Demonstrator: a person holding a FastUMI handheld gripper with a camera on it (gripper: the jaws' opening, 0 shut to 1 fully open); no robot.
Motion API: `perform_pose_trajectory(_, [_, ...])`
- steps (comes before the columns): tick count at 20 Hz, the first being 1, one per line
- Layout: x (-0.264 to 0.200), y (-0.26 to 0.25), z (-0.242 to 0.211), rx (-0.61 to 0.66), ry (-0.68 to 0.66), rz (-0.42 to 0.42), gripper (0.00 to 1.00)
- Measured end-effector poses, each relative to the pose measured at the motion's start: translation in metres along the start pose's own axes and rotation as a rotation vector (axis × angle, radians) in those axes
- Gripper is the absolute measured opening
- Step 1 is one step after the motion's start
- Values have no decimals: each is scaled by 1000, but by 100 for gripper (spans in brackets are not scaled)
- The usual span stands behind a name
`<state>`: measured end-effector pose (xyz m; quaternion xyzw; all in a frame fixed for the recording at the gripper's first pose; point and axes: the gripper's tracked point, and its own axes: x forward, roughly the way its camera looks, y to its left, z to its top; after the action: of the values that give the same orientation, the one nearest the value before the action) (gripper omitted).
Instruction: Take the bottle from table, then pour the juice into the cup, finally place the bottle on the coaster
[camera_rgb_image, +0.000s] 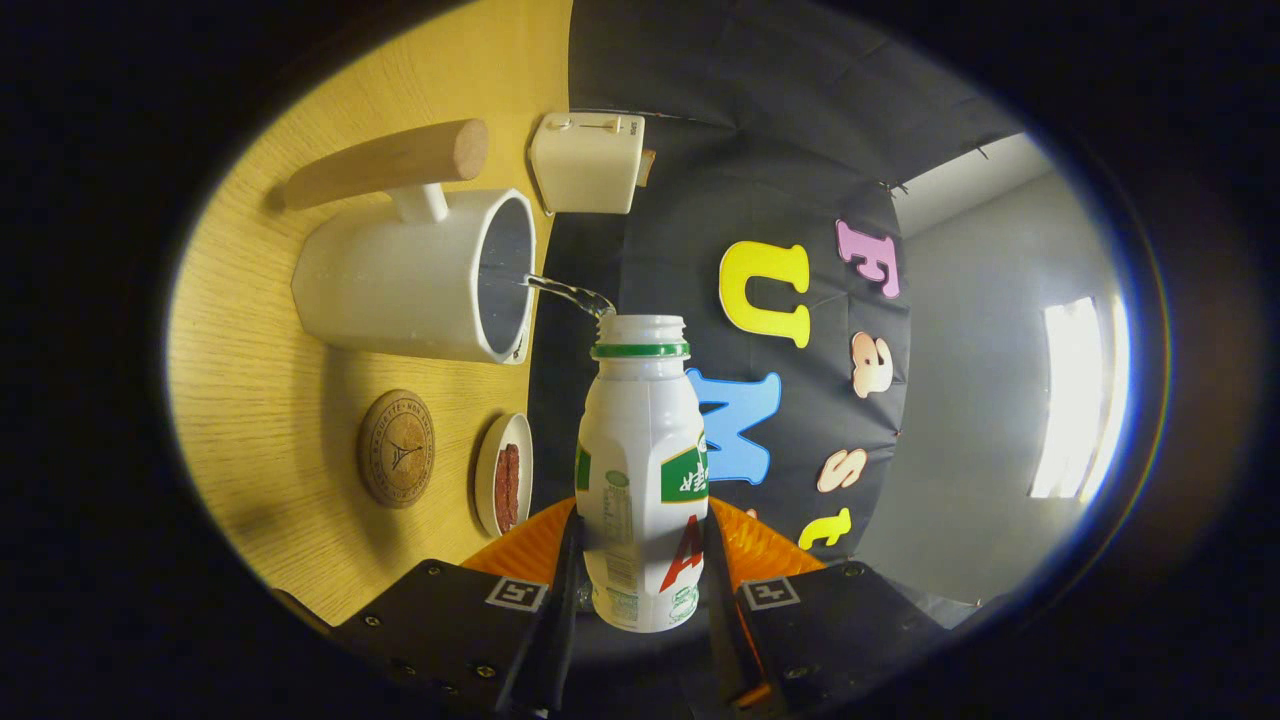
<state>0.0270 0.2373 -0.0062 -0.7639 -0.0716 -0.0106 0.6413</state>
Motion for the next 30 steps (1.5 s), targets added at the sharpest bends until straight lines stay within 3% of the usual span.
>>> perform_pose_trajectory(30, [2,-19,1,-82,-3,-31,56])
